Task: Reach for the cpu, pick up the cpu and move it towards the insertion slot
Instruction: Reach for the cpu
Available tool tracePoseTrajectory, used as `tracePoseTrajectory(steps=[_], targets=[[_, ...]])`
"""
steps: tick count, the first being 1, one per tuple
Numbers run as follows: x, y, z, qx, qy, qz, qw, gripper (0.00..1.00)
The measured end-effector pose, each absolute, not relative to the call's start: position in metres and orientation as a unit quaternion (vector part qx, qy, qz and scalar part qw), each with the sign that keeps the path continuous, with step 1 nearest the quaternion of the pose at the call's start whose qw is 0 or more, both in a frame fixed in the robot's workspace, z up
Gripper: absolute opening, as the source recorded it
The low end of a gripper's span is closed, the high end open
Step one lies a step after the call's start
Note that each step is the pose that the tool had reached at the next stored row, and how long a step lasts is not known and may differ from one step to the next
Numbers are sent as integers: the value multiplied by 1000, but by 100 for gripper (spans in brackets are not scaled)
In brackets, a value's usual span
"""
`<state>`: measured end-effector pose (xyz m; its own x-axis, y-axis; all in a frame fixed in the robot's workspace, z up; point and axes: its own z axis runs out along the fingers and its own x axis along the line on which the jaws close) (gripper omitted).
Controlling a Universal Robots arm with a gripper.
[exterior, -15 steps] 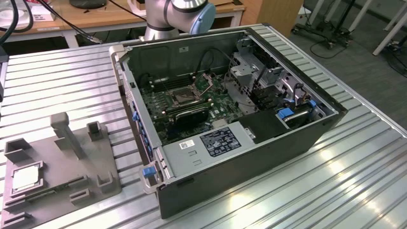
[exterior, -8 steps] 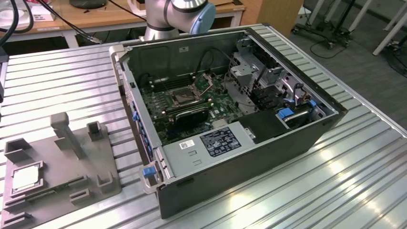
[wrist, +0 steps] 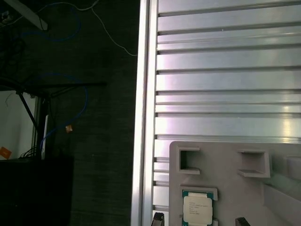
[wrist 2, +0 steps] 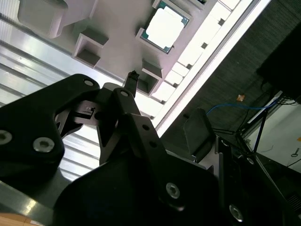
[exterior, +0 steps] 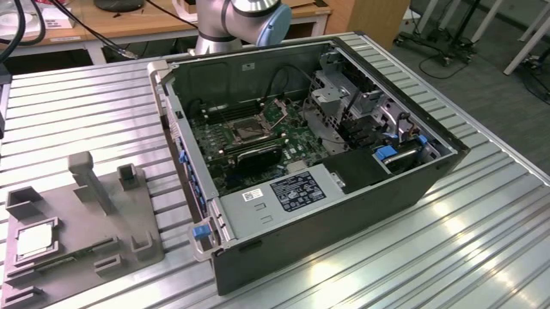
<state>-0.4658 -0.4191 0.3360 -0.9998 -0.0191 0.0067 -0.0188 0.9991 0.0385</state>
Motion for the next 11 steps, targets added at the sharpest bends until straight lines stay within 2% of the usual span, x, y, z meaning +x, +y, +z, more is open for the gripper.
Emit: tracePoseTrajectory(steps=[11], targets=[[-466,-420,330,10,-1000,-19,7,66]])
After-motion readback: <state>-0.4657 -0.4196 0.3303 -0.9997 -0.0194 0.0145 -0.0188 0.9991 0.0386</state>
